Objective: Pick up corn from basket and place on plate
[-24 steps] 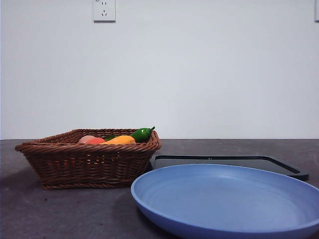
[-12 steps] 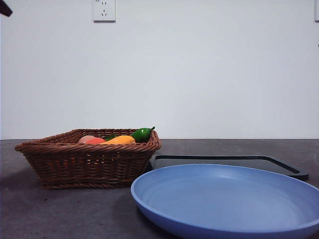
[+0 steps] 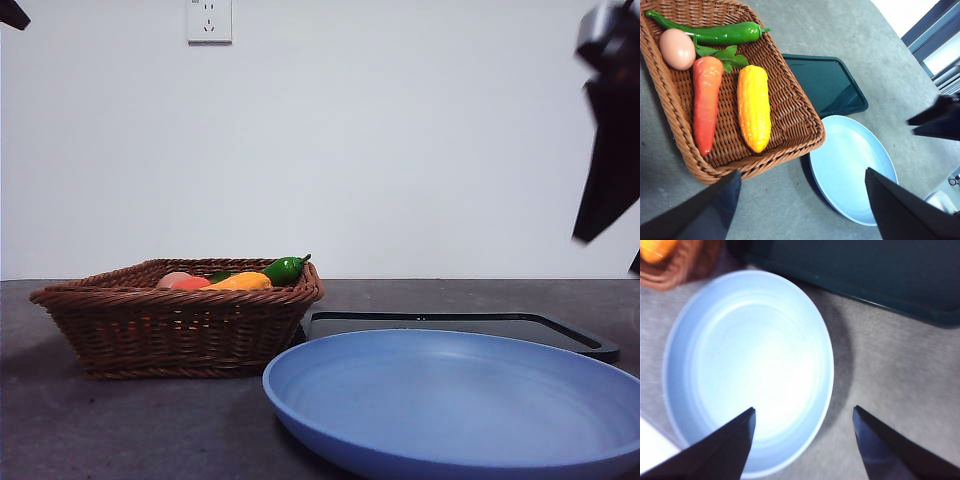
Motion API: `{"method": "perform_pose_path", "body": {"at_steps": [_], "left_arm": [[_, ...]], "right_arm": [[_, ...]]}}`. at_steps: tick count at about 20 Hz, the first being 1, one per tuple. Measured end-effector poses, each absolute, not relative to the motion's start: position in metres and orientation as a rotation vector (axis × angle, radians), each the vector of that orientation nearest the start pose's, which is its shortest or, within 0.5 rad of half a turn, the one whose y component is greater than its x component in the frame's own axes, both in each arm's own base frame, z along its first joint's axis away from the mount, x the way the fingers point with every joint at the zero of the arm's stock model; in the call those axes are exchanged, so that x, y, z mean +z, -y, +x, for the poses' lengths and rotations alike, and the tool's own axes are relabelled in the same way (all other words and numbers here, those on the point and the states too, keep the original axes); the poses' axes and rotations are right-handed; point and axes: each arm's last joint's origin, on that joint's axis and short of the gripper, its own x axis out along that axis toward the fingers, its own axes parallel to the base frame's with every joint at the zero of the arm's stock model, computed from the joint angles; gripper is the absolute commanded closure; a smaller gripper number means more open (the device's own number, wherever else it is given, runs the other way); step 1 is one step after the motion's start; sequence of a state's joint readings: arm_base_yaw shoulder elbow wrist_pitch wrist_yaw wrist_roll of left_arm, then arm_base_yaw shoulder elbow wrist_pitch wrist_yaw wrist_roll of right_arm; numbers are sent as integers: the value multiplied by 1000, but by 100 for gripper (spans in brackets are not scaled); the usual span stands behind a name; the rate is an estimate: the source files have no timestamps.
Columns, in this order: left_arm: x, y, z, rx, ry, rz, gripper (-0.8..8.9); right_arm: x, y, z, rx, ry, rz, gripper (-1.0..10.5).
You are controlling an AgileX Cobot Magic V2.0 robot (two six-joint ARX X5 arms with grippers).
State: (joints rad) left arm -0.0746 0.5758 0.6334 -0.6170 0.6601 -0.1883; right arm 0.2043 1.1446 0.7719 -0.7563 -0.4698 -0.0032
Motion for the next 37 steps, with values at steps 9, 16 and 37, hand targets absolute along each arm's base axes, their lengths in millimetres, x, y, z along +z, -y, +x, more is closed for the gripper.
{"method": "perform_pose_path", "body": {"at_steps": [9, 16, 37], "left_arm": [[273, 26, 115, -663, -615, -340, 410], [273, 26, 115, -663, -614, -340, 410], [276, 88, 196, -649, -763, -109, 412]], "right_arm": [[174, -73, 231, 622, -1278, 134, 672], [158, -76, 237, 617, -1325, 136, 873], [257, -48, 173, 498, -1071, 153, 946]]}}
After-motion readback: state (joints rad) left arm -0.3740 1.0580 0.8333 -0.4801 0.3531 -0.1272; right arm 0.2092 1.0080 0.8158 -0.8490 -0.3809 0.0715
